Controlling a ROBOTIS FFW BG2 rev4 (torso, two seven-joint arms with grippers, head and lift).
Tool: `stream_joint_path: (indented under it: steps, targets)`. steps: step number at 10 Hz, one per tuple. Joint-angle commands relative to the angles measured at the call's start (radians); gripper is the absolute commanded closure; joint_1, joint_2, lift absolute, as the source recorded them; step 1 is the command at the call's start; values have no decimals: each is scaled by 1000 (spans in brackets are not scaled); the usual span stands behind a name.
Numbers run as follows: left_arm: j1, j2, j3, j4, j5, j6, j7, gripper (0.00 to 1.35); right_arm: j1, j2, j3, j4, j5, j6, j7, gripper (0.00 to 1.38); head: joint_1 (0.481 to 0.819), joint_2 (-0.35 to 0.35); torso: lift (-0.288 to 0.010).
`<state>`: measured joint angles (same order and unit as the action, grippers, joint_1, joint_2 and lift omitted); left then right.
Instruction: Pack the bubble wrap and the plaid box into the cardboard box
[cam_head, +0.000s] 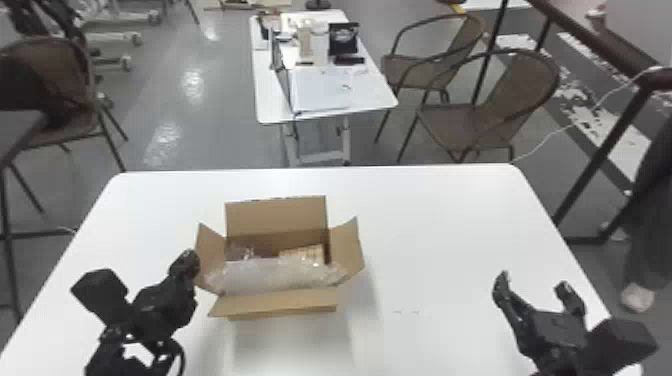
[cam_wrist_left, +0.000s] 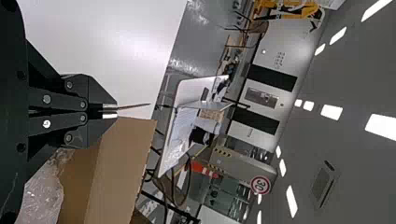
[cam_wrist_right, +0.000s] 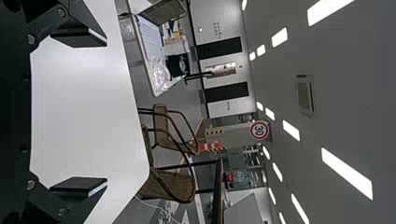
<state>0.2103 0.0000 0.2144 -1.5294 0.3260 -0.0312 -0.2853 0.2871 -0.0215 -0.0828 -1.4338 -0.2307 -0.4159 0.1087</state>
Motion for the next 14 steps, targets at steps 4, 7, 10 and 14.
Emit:
stream_joint_path:
  steps: [4, 7, 10, 14]
  targets:
    - [0, -3, 0, 0, -2, -1, 0, 1202, 3, 0, 0, 3, -6, 0, -7, 231, 695, 14, 0]
    - [1, -3, 2, 2, -2, -6, 3, 1202, 6, 0, 2, 3, -7, 0, -12, 231, 695, 12, 0]
    - [3, -3, 6, 2, -2, -6, 3, 1202, 6, 0, 2, 4, -12, 0, -12, 231, 695, 16, 0]
    - [8, -3, 13, 2, -2, -4, 6, 1202, 7, 2, 3, 4, -15, 0, -15, 231, 695, 18, 0]
